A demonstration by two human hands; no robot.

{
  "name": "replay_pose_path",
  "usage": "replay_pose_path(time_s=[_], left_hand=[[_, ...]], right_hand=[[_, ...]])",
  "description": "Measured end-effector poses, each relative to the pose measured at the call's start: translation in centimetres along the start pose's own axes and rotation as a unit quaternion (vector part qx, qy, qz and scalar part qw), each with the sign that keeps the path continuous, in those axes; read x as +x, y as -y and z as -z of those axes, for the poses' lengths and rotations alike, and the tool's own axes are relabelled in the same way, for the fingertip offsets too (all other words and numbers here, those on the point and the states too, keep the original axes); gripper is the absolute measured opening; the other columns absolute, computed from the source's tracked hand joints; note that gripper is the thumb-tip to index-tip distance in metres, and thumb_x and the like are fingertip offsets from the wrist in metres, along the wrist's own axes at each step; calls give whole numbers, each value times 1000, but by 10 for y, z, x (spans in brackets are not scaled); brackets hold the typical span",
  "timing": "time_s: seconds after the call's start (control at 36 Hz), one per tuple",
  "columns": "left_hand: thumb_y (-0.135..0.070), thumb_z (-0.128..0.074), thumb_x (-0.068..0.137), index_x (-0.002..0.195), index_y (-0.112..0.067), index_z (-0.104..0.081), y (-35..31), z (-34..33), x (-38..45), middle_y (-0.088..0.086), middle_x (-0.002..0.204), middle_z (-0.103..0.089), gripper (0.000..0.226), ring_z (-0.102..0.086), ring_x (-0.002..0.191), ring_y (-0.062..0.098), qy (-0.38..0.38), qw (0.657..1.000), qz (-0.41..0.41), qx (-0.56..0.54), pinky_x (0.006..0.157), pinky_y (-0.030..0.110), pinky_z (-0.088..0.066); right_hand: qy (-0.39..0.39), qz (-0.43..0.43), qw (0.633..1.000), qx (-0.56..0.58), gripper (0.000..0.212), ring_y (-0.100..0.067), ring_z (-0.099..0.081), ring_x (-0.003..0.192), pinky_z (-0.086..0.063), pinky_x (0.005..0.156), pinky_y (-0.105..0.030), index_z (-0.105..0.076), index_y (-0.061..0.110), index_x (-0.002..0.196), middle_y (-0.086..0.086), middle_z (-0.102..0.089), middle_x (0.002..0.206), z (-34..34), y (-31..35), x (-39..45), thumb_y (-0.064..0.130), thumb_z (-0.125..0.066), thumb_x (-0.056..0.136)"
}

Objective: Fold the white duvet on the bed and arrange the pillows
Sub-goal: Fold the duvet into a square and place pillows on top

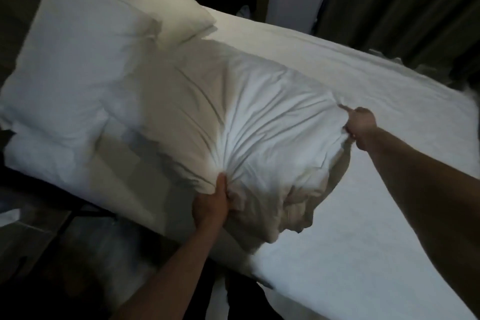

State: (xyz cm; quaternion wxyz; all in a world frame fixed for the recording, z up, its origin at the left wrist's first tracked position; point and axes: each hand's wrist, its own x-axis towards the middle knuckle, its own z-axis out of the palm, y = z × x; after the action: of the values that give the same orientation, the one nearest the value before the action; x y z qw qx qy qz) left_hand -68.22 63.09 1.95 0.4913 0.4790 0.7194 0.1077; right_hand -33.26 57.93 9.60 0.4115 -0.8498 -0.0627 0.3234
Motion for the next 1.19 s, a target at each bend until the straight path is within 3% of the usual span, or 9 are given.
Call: replay_pose_path(time_s=[0.08,0.19,0.28,0.39,0.53,0.69,0.89,1.08,1.19], left_hand=[[-61,-61,84,116,-5,-67,38,14,21,16,124,-65,65,-59,120,31,207,953,-15,222,100,39,-47],[-50,-52,97,121,-7,-65,30,53,28,10,123,-63,51,-57,119,28,259,917,-33,302,92,31,-45],[-35,-59,95,79,-6,-68,1,84,43,7,75,-66,34,-67,79,23,178,948,-74,254,66,27,-48],[-33,-63,91,80,-4,-71,-34,144,49,11,80,-70,32,-65,80,26,84,947,-155,268,71,33,-47],[-29,-73,85,83,-20,-65,-43,220,88,2,91,-67,12,-63,96,24,27,954,-144,261,83,32,-46],[-29,-76,83,97,-10,-68,-48,294,187,13,109,-68,24,-62,106,30,-3,964,-95,248,89,34,-46],[-36,-75,81,95,-1,-68,-48,355,330,19,110,-68,38,-62,102,32,19,957,-25,289,79,32,-43],[-34,-78,80,136,4,-51,-67,381,425,22,140,-51,73,-51,127,34,24,971,33,237,104,34,-42],[-51,-83,65,147,0,-35,-50,384,493,17,143,-48,108,-54,121,34,52,977,98,182,91,41,-53]], right_hand=[[47,11,994,-93,40,-32,-50,130,-44,93,-31,-34,32,109,-14,-50,139,-31,-1,-24,23,-68,89],[152,72,972,-165,53,-27,-49,129,-40,104,-33,-47,17,138,-8,-50,141,-92,-19,-69,25,-68,90],[203,129,924,-298,52,-31,-40,138,-34,113,-44,-50,29,134,-6,-46,147,-138,-44,-95,52,-53,88],[218,163,867,-417,59,-30,-8,150,-7,115,-62,-37,32,146,1,-17,162,-168,-51,-133,46,-51,91],[216,147,876,-405,58,-27,-27,143,-18,113,-62,-44,33,141,4,-34,152,-185,-38,-146,48,-53,86],[224,178,896,-338,65,-25,-27,146,-28,117,-34,-42,18,147,-11,-29,158,-242,7,-143,37,-63,88],[207,201,902,-321,68,-27,-30,144,-33,113,-36,-42,22,147,-11,-30,157,-362,79,-146,35,-66,85],[198,135,915,-324,66,-28,-26,146,-34,114,-47,-39,25,148,-7,-24,160,-461,108,-133,35,-60,86],[217,95,897,-373,74,-28,-19,148,-30,116,-49,-35,27,148,-7,-20,161,-490,96,-115,44,-59,81]])
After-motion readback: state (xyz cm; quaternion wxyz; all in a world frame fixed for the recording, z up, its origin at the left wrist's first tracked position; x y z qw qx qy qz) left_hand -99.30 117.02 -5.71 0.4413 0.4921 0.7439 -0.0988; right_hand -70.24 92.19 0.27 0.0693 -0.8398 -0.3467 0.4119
